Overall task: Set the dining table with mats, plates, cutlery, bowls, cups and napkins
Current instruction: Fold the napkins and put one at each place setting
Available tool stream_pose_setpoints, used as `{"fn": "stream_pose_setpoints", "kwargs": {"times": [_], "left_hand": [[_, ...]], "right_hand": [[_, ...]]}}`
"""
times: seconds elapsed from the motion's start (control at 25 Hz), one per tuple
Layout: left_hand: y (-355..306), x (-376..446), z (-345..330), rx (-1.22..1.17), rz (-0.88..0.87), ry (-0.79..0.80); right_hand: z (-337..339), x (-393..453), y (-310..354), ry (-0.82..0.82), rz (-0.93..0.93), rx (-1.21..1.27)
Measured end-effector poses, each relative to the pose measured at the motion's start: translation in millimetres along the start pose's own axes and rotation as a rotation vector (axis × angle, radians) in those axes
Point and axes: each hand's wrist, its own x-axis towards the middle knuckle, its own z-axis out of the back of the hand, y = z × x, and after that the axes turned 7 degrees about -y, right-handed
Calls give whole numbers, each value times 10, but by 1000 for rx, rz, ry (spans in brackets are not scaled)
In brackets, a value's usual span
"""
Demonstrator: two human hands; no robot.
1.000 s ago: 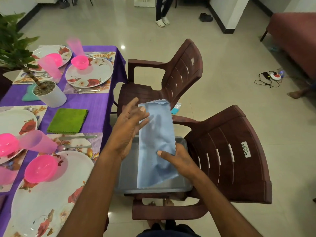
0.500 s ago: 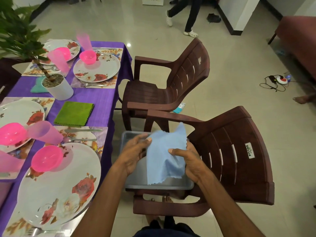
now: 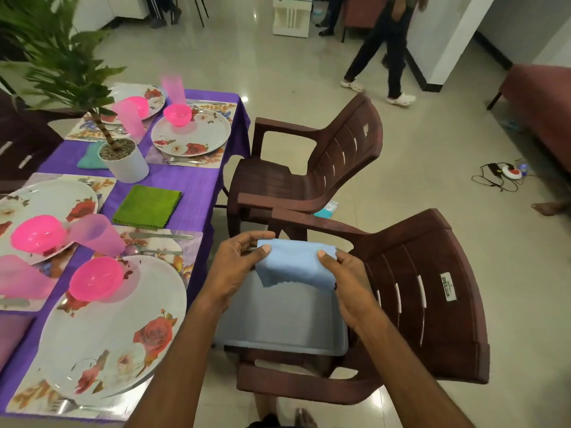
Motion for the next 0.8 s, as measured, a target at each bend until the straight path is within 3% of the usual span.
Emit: {"fn": "stream_pose_setpoints", "kwargs": {"times": [0.24, 0.36, 0.52, 0.68, 0.8], "left_hand": [[-206, -319, 57, 63, -81, -86], [-250, -569, 47, 235, -104, -176], [-338, -921, 52, 418, -197, -298], [-242, -1346, 211, 374, -238, -516], [-156, -1703, 419, 342, -214, -562]], "right_hand": [[131, -34, 165, 42, 130, -130], [269, -127, 194, 123, 289, -123], [341, -197, 126, 184, 551, -346], [227, -398, 138, 282, 713, -418], [-32, -585, 143, 448, 723, -431]]}}
